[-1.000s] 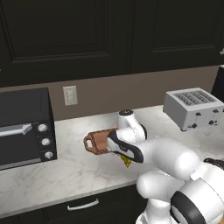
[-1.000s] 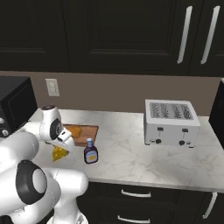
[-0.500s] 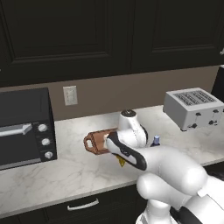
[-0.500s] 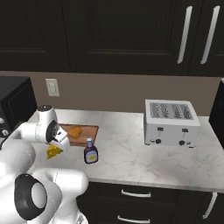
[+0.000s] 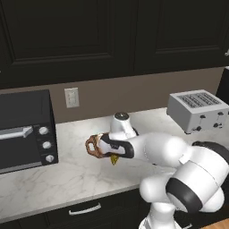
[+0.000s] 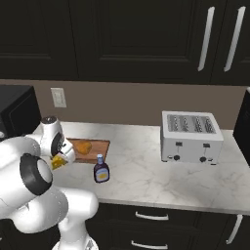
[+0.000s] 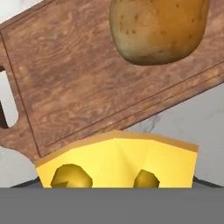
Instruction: Retrieve the reheated potato from the microwave, then place the potato, cheese, and condiment on the cutting board.
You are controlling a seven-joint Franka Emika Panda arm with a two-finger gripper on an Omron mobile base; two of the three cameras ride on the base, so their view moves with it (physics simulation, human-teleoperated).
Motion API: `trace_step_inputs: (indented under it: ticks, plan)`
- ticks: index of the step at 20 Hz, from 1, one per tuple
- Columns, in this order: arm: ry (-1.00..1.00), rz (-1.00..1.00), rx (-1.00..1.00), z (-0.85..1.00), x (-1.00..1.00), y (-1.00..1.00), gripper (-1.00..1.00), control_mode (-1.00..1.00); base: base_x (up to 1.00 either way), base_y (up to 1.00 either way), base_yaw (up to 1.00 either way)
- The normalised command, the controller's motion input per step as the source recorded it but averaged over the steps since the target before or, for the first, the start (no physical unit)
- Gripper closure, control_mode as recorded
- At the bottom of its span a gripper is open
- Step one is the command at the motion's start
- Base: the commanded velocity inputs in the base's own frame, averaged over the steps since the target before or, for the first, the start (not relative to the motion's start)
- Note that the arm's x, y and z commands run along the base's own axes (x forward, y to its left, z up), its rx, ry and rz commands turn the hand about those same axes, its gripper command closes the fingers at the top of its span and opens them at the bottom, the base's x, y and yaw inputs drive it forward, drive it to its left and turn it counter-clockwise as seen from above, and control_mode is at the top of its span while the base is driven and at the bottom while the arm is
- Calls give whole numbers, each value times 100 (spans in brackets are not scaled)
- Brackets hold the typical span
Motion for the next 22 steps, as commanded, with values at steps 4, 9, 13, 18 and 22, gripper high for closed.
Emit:
trace_step_inputs:
  ticks: [4,9,13,18,22]
  plan:
    - [0,0,0,11,56,38,100,-100,0,0,0]
    - [2,0,0,1,58,20,100,-100,0,0,0]
    - [2,0,0,-1,53,7,100,-100,0,0,0]
    - [5,0,0,-14,45,10,100,-100,0,0,0]
    - [7,0,0,-29,34,8,100,-100,0,0,0]
